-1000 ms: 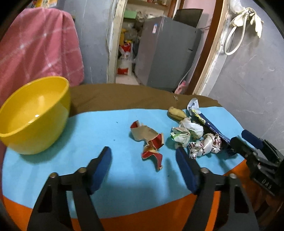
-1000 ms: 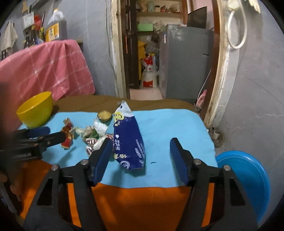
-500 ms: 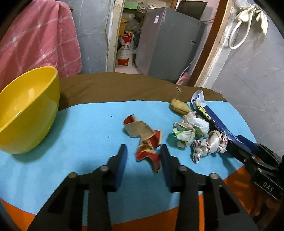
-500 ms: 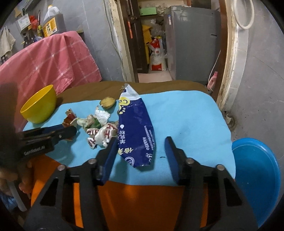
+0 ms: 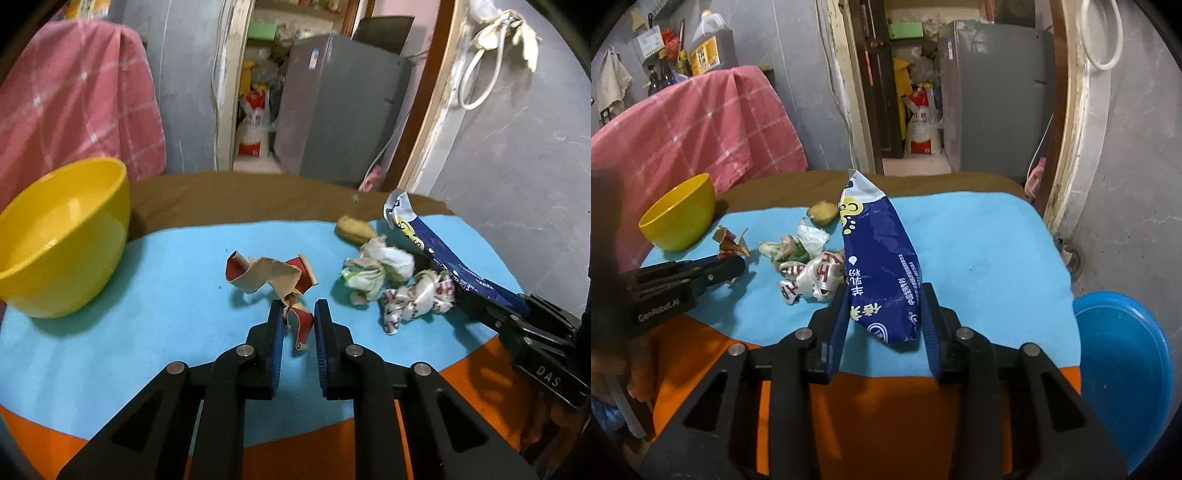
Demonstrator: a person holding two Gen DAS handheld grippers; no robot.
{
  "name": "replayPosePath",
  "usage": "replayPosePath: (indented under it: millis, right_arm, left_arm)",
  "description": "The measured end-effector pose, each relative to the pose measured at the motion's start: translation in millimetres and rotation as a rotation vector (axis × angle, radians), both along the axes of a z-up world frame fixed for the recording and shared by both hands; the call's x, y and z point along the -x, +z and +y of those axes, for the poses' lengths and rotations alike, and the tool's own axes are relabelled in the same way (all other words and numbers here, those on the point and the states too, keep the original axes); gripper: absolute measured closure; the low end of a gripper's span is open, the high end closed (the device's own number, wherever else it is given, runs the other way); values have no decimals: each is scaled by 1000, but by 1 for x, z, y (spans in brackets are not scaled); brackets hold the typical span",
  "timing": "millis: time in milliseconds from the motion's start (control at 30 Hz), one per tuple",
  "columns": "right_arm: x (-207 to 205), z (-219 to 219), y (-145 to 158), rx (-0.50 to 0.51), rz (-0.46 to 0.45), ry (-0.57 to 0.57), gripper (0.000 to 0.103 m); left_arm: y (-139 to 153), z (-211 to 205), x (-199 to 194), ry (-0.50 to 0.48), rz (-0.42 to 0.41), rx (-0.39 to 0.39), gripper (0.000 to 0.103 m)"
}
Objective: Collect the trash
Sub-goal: 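Grasp the torn red wrapper with the left tool while the right tool grasps the blue bag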
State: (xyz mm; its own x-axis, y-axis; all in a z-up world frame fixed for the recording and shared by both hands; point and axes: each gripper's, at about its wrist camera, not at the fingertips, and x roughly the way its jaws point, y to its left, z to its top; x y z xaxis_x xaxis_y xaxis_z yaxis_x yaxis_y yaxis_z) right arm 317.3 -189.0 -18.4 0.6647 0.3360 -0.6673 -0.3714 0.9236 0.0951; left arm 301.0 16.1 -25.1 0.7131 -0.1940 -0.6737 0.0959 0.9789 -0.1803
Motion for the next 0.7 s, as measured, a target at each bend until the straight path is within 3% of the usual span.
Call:
replayPosePath:
  millis: [200,467,700]
  right_arm:
    - [22,-8,11,-57,-124,-19,53]
    - [69,-32,44,-99,-424,-103,53]
    - [110,-69,71,-103,-647,-232,53]
  left_arm:
    - [13,-11,22,13,-116,-33,90]
    - [53,-41,60,-26,-355,15,90]
    - [86,-91,77,-122,-503,39,90]
